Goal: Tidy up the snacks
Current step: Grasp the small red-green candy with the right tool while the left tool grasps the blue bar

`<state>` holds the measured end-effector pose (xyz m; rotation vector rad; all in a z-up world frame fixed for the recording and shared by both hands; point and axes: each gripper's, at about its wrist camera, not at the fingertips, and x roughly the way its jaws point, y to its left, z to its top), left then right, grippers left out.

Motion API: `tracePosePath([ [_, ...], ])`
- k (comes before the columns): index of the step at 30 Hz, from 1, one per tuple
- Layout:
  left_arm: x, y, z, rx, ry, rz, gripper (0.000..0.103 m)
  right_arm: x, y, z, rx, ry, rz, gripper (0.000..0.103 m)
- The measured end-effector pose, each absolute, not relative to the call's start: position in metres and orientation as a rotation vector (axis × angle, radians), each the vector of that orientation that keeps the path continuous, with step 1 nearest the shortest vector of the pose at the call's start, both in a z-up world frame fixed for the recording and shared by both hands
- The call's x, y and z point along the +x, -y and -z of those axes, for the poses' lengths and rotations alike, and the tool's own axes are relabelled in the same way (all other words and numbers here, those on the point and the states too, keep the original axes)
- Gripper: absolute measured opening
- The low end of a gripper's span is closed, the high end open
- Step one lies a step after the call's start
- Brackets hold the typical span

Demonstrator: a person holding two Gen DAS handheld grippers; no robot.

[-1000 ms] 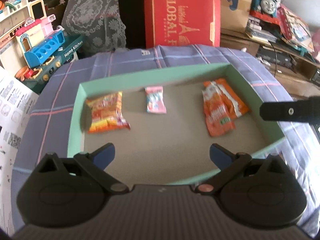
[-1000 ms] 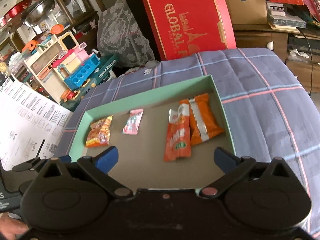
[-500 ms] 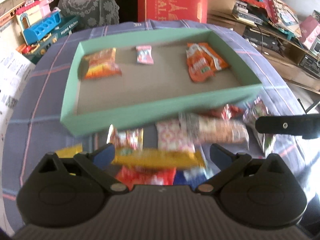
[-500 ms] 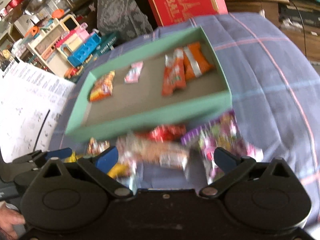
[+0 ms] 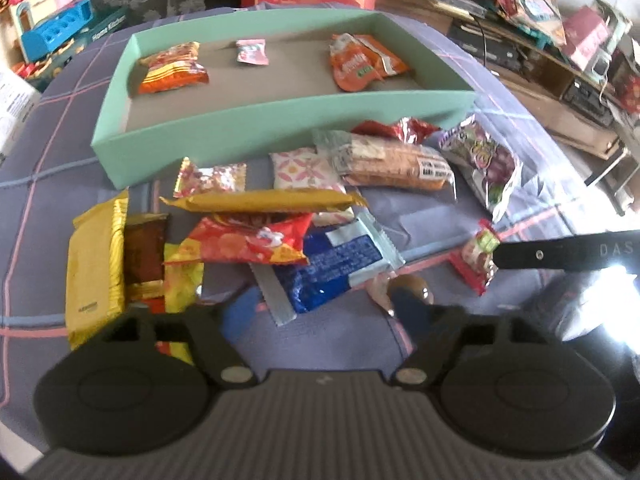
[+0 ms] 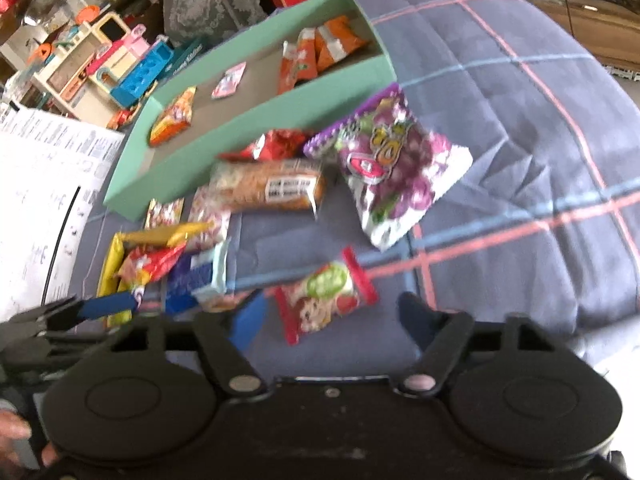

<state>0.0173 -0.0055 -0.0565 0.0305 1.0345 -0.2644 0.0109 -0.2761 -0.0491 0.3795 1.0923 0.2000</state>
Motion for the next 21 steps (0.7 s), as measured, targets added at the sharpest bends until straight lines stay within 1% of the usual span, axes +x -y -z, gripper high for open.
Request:
tracePosePath([
  [1, 0.019, 0.007, 0.058, 0.040, -1.034, 0.262, 0.057, 0.009, 0.275, 0.050, 0.377, -1.102, -0.204, 0.059],
  [2, 0.023, 0.008, 0.059, 0.046, -1.032, 0.262, 0.057, 0.008, 0.274, 0.051, 0.376, -1.110, -0.216, 0.052],
  [3, 0.025, 0.009, 0.060, 0.053, -1.026, 0.265, 0.057, 0.010, 0.272, 0.052, 0.379, -1.116, -0.227, 0.051],
  [8, 0.042, 0.022, 0.067, 0.107, -1.025, 0.303, 0.063, 0.016, 0.272, 0.056, 0.398, -1.143, -0.241, 0.050],
  [10, 0.047, 0.029, 0.072, 0.131, -1.018, 0.311, 0.071, 0.019, 0.272, 0.056, 0.399, -1.140, -0.237, 0.050],
  [12, 0.049, 0.034, 0.075, 0.152, -1.003, 0.320, 0.074, 0.021, 0.271, 0.057, 0.399, -1.137, -0.237, 0.050],
  [13, 0.049, 0.037, 0.076, 0.162, -0.995, 0.324, 0.074, 0.023, 0.271, 0.058, 0.397, -1.136, -0.237, 0.050],
  [14, 0.049, 0.040, 0.077, 0.183, -0.990, 0.329, 0.074, 0.025, 0.270, 0.058, 0.394, -1.134, -0.238, 0.050],
  [18, 0.039, 0.047, 0.073, 0.249, -0.973, 0.362, 0.060, 0.030, 0.262, 0.058, 0.367, -1.122, -0.240, 0.050],
  [19, 0.037, 0.049, 0.072, 0.255, -0.977, 0.365, 0.055, 0.032, 0.259, 0.058, 0.351, -1.117, -0.242, 0.049],
  [21, 0.032, 0.047, 0.070, 0.255, -0.984, 0.357, 0.054, 0.034, 0.252, 0.057, 0.313, -1.107, -0.246, 0.049],
])
